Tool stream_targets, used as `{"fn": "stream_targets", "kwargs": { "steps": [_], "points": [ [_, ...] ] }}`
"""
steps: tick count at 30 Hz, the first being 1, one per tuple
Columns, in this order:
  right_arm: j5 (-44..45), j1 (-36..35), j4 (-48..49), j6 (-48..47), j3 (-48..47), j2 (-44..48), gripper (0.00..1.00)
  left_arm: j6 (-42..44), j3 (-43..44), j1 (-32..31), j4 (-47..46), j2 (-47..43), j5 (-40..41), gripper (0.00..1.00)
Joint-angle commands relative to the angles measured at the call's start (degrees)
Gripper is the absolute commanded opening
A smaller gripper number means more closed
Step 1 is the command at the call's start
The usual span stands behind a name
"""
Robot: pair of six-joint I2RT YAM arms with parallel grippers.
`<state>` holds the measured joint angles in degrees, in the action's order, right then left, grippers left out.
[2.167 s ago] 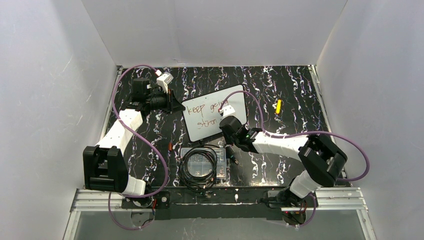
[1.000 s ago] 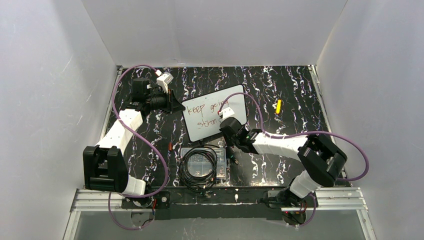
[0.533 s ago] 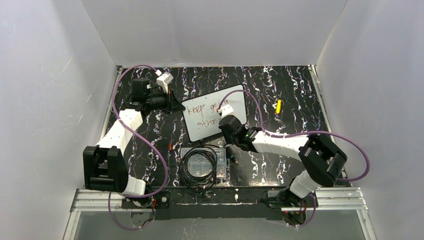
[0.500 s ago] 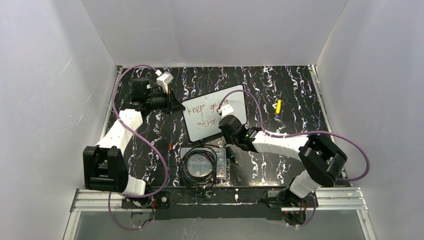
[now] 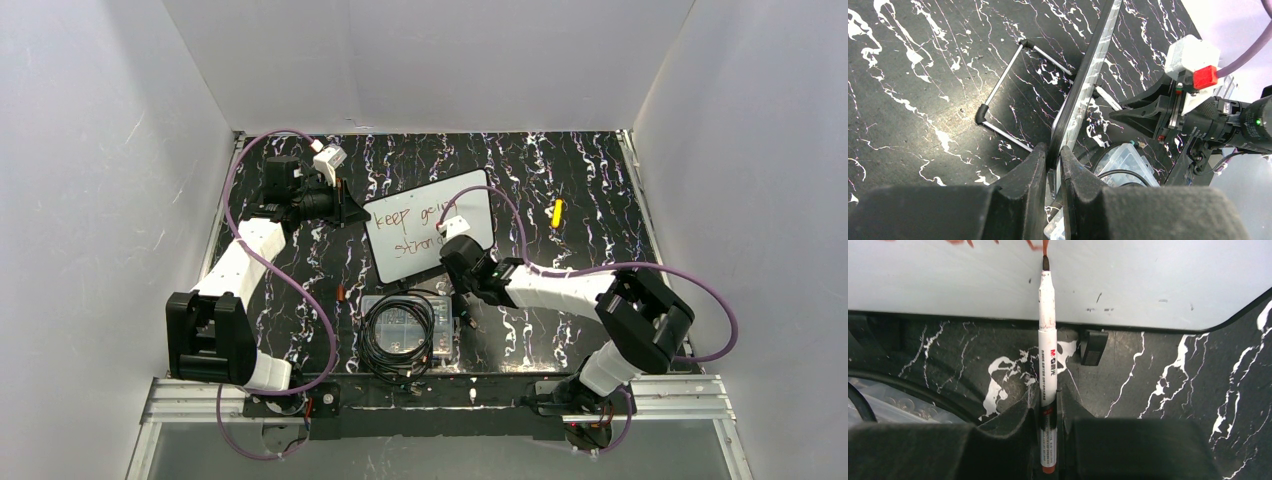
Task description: Write a sentence on the whiteboard
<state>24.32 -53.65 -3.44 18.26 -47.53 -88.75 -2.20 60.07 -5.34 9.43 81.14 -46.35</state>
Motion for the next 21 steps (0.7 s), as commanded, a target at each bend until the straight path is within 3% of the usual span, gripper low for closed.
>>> {"fn": "stream_targets", "kwargs": {
  "steps": [1,11,21],
  "points": [
    [-1.77,0.12,-0.79,1.38,1.27,0.03,0.01,-0.04,2.23,0.65,-0.9,-1.87,-0.59,0.0],
    [-5.92,0.12,0.32,-0.9,1.75,0.68,0.01,-0.16,2.21,0.69,-1.0,-1.73,-0.59,0.0],
    [-0.31,0.12,5.26,-1.21,3.39,7.78,0.01,-0.1,2.3,0.68,-0.97,-1.69,-0.59,0.0]
  ]
}}
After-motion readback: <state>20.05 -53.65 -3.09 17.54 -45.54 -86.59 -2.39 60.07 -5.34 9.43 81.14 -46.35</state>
